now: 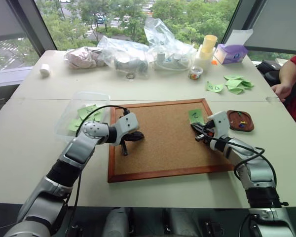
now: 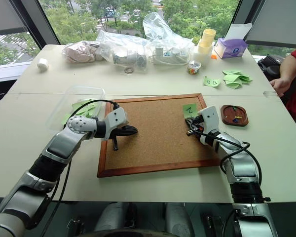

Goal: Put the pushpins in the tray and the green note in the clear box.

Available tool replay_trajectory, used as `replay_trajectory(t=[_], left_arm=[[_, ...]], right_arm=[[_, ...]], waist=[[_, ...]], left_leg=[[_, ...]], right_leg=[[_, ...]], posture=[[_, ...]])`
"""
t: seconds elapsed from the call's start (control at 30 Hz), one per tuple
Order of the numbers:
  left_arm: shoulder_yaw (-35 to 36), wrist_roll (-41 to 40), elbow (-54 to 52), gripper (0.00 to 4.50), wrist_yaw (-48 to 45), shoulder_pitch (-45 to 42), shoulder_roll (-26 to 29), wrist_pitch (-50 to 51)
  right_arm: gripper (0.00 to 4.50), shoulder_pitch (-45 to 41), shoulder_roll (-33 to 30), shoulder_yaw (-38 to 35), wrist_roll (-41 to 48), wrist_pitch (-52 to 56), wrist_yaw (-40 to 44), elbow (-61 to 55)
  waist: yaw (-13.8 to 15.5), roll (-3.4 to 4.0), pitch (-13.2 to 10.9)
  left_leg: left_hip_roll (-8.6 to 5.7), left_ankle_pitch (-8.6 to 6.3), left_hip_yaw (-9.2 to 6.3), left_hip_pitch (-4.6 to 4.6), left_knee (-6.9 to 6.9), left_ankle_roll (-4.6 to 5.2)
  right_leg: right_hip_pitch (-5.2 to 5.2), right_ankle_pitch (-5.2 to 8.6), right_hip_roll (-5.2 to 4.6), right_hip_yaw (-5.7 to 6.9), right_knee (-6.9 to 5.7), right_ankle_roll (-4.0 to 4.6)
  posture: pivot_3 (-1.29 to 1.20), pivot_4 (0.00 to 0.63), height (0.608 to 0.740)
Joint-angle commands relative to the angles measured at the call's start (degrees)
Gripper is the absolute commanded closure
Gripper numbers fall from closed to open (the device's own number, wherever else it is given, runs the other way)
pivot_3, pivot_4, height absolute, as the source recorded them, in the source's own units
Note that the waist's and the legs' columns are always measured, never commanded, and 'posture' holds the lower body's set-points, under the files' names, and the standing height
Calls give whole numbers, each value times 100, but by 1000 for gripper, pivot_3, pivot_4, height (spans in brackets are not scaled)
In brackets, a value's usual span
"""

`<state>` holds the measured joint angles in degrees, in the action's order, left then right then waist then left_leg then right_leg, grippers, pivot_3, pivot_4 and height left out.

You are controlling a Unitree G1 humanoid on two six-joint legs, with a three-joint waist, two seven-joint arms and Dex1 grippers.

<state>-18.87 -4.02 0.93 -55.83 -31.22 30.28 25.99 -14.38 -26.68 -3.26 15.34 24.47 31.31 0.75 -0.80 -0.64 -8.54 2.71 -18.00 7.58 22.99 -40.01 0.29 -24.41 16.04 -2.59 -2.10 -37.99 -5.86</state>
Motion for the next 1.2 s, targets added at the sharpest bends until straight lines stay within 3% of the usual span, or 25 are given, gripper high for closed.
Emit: replay_trajectory(t=[0.03, 0.37, 0.67, 0.8, 0.93, 1.07, 1.13, 1.2], left_arm=[[-58, 80, 12, 4500, 3, 88, 37, 60], [-88, 75, 55, 4500, -65, 40, 48, 39], [-161, 132, 171, 4500, -192, -34, 68, -76], [106, -280, 142, 4500, -251, -94, -166, 202], [643, -996, 67, 3069, -419, -225, -337, 767], [1191, -1656, 201, 1140, -430, -485, -490, 1228], [1673, -2033, 517, 96, 43, -913, -893, 1566], [2018, -2329, 828, 96, 350, -1277, -1263, 1805]], right_arm=[[4482, 217, -47, 249, -229, -129, 135, 133], [4482, -87, 140, -520, 152, -563, -146, -422], [4482, -78, 77, -712, 401, -193, -274, -1170], [4482, -44, 54, -622, 339, -135, -300, -1310], [4500, -50, -101, -530, 295, -38, -220, -1592], [4500, -35, -392, -409, 334, 153, 5, -1957], [4500, -22, -578, -342, 365, 230, 175, -2145], [4500, -42, -723, -284, 389, 301, 311, -2295]], waist=[[1, -5, 5], [-1, -3, 5], [-1, -1, 4], [5, -1, 4], [11, -1, 3], [0, -1, 2], [17, -2, 2], [23, -11, -1]], left_leg=[[0, 0, 0, 0, 0, 0], [1, 0, 1, -2, 0, 0], [1, 0, 0, -1, 0, 0], [0, 0, 2, -1, 0, 0], [-1, -1, -2, 11, -2, 1], [1, 0, -5, 17, -4, 1], [0, 0, -7, 18, -4, 1], [-6, -1, -18, 28, -10, 3]], right_leg=[[1, 0, 0, 0, 0, 0], [2, 0, -1, -1, 0, 0], [0, 0, 0, 0, 0, 0], [0, 0, -1, -1, 0, 0], [-6, 0, -3, 0, 1, 0], [-13, 0, -2, 0, 0, 0], [-13, 0, -2, 2, 0, 0], [-12, 0, -3, 4, 2, -1]], posture=[[0, 150, 735], [0, 150, 735], [0, 150, 735], [0, 150, 735], [0, 150, 735], [0, 150, 735], [0, 150, 735], [0, 150, 735]])
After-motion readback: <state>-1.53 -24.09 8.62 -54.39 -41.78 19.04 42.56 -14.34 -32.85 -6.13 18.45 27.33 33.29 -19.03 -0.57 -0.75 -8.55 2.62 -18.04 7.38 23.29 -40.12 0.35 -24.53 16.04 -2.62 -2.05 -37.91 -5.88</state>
